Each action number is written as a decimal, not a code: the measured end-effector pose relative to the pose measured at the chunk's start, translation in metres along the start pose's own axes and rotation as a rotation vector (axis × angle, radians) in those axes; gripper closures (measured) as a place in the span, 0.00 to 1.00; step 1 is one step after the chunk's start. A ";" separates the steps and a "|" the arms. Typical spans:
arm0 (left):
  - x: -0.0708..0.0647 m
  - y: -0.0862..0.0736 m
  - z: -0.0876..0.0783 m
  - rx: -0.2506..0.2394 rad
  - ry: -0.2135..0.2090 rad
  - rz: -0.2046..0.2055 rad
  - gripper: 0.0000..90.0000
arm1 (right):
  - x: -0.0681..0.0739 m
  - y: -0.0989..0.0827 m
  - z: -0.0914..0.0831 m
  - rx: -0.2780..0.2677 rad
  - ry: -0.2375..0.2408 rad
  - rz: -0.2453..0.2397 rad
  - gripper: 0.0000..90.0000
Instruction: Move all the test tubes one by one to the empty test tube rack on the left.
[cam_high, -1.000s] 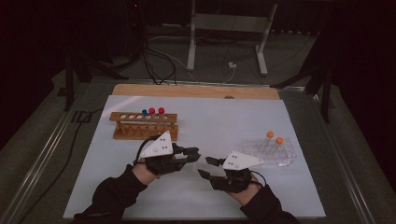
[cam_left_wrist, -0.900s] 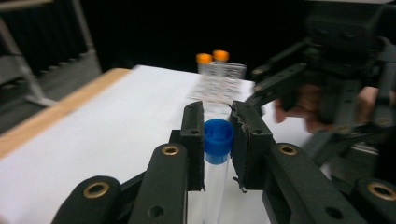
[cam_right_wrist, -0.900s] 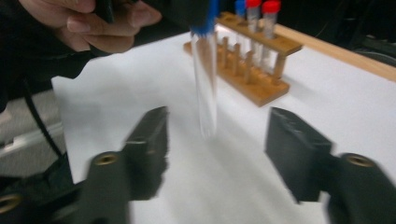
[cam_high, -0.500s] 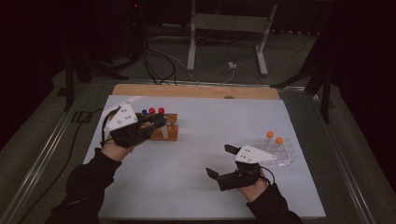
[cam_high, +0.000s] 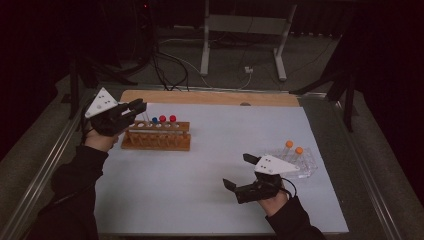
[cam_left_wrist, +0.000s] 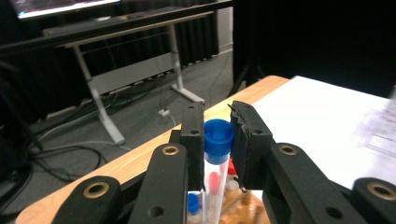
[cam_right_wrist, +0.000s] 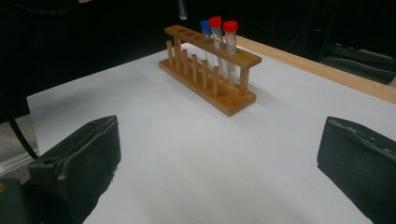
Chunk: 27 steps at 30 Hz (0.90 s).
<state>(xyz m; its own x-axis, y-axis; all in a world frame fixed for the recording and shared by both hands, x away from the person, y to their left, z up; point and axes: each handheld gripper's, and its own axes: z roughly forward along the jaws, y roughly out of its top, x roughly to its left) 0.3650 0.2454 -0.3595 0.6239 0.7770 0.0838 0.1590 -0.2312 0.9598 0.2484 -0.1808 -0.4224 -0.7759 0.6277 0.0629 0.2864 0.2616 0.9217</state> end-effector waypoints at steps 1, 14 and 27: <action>0.004 -0.002 0.002 -0.003 0.004 -0.007 0.86 | 0.000 0.000 0.000 0.001 0.001 -0.002 0.00; 0.024 -0.029 0.026 0.017 0.062 -0.063 0.86 | -0.002 0.000 -0.002 -0.008 0.011 -0.004 0.00; 0.021 -0.062 0.050 0.115 0.063 -0.081 0.86 | -0.003 -0.002 -0.003 -0.009 0.011 -0.004 0.00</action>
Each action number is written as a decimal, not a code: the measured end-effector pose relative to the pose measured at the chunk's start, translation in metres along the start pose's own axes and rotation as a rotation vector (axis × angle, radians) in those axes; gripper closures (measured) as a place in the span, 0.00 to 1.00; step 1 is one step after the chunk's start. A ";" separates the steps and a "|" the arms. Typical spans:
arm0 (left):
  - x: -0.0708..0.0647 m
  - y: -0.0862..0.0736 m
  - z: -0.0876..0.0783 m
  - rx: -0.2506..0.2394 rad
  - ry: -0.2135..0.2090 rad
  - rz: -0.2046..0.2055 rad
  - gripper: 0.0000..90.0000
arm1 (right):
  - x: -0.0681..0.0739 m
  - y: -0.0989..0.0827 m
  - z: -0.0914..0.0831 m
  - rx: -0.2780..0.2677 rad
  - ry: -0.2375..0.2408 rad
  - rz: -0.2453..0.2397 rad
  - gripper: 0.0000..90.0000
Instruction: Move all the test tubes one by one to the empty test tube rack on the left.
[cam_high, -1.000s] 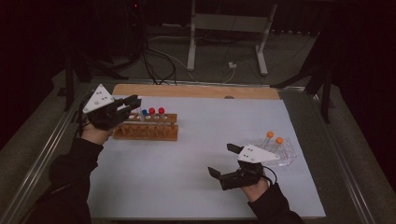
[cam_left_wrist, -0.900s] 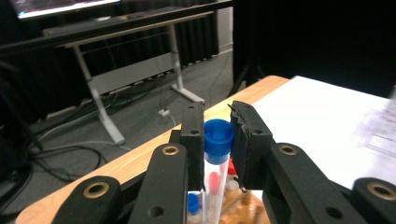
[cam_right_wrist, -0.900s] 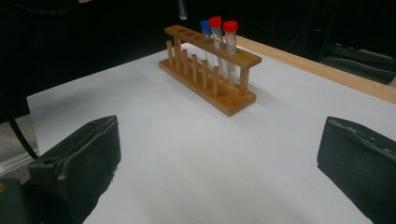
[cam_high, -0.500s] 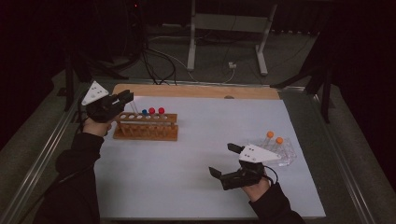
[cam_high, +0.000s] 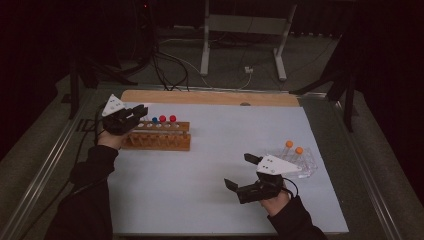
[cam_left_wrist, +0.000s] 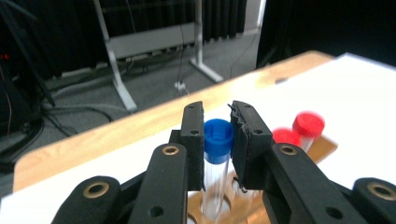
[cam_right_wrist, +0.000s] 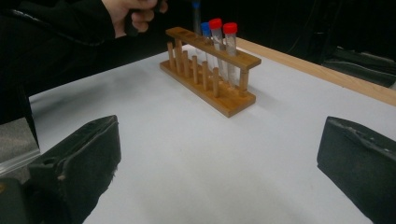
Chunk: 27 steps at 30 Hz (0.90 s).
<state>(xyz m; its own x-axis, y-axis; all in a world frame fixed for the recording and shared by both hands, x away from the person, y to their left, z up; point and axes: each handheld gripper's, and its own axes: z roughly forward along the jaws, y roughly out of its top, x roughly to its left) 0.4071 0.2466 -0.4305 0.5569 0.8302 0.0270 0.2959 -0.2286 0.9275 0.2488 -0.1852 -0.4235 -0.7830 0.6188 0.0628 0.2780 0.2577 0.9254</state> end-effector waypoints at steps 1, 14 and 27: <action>-0.001 -0.003 0.002 0.012 -0.005 -0.003 0.86 | 0.000 0.000 0.000 0.000 -0.001 -0.001 0.00; -0.005 -0.022 0.015 0.044 0.004 -0.022 0.85 | -0.001 0.000 -0.001 0.001 0.010 0.007 0.00; 0.001 0.000 -0.022 -0.065 -0.034 -0.097 0.24 | -0.010 0.007 -0.014 -0.044 -0.026 -0.040 0.00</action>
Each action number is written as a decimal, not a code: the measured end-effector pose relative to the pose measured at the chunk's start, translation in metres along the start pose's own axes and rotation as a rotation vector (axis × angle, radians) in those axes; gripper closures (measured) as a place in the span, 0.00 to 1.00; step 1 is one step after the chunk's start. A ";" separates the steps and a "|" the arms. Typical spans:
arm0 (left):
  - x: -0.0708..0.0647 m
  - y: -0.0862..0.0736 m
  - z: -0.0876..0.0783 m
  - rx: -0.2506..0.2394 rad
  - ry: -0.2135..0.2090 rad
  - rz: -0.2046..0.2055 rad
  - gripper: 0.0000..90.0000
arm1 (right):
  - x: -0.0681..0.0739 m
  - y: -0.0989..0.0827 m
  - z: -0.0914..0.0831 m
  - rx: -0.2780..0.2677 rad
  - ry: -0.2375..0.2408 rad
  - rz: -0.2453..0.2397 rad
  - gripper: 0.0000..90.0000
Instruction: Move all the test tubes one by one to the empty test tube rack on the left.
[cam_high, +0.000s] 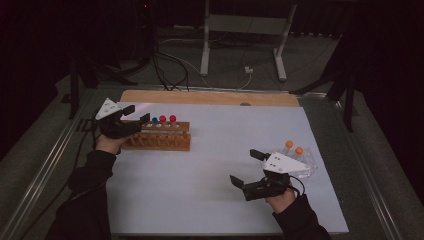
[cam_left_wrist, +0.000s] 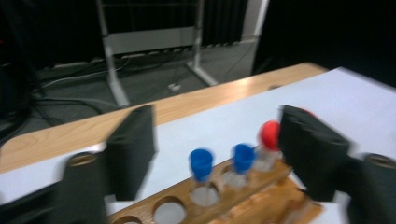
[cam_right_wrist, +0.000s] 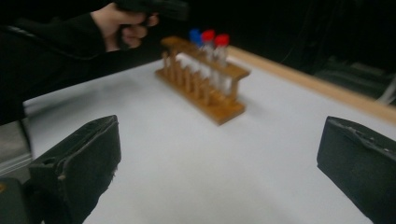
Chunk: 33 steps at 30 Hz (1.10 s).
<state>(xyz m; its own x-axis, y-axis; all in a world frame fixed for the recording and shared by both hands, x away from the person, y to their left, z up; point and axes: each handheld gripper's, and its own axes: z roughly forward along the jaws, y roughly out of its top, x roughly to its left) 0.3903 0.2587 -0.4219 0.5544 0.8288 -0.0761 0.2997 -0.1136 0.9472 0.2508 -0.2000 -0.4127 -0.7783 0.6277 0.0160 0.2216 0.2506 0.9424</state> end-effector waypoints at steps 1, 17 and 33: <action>-0.002 0.002 -0.005 -0.011 -0.025 0.000 0.19 | -0.002 0.002 -0.004 -0.009 -0.018 -0.017 0.00; -0.063 -0.015 -0.043 -0.078 -0.288 0.043 0.01 | -0.091 -0.022 -0.079 0.018 -0.461 0.084 0.05; -0.075 -0.019 -0.040 -0.068 -0.315 0.064 0.01 | -0.129 -0.082 -0.063 0.229 -0.473 0.202 0.68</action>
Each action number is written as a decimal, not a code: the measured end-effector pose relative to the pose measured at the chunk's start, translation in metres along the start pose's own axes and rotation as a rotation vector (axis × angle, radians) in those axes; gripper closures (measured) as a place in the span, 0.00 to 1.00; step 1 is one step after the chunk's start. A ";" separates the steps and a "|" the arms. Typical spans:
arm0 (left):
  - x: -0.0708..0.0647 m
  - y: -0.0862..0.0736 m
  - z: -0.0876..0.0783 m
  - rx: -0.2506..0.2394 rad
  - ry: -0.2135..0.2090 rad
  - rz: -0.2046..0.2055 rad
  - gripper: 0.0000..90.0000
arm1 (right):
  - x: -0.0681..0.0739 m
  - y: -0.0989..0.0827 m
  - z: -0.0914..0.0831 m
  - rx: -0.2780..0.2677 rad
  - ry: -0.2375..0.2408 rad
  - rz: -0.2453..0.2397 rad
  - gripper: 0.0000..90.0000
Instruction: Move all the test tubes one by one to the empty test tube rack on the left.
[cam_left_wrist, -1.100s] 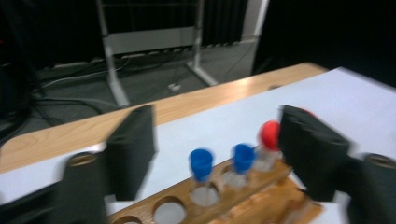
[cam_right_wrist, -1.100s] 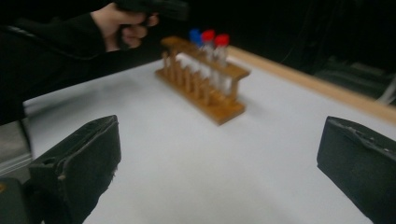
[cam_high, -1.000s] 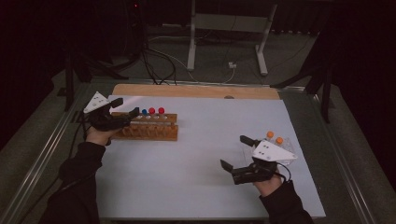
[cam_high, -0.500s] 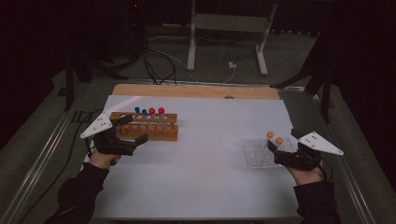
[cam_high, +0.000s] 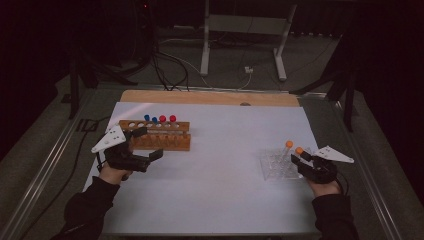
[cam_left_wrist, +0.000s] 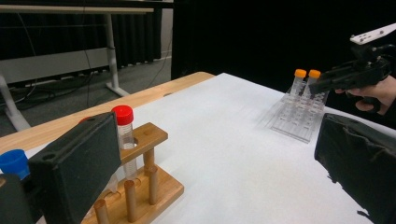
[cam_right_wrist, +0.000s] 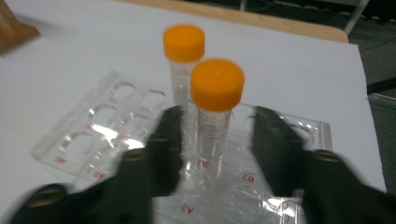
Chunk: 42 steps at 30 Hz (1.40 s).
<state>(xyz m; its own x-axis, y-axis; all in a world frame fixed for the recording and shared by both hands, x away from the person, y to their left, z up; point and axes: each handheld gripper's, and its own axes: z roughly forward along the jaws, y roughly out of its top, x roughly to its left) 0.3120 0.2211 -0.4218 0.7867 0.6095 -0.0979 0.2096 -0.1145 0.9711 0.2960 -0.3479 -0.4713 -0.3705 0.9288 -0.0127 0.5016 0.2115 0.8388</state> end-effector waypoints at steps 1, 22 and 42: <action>0.000 0.000 0.000 0.002 -0.001 0.003 0.01 | 0.000 0.000 0.001 0.002 0.005 -0.001 0.75; -0.021 0.018 0.002 0.006 -0.077 0.040 0.01 | 0.055 0.070 -0.075 -0.256 0.055 -0.188 0.83; -0.078 0.030 0.057 0.118 -0.341 0.121 0.05 | 0.150 0.062 -0.010 -0.077 0.441 -0.330 0.83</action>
<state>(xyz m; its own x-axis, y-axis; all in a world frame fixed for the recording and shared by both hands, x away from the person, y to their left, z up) 0.2901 0.1256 -0.3974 0.9539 0.2919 -0.0700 0.1528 -0.2716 0.9502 0.2642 -0.1988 -0.4160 -0.7990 0.5977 -0.0661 0.2510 0.4314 0.8665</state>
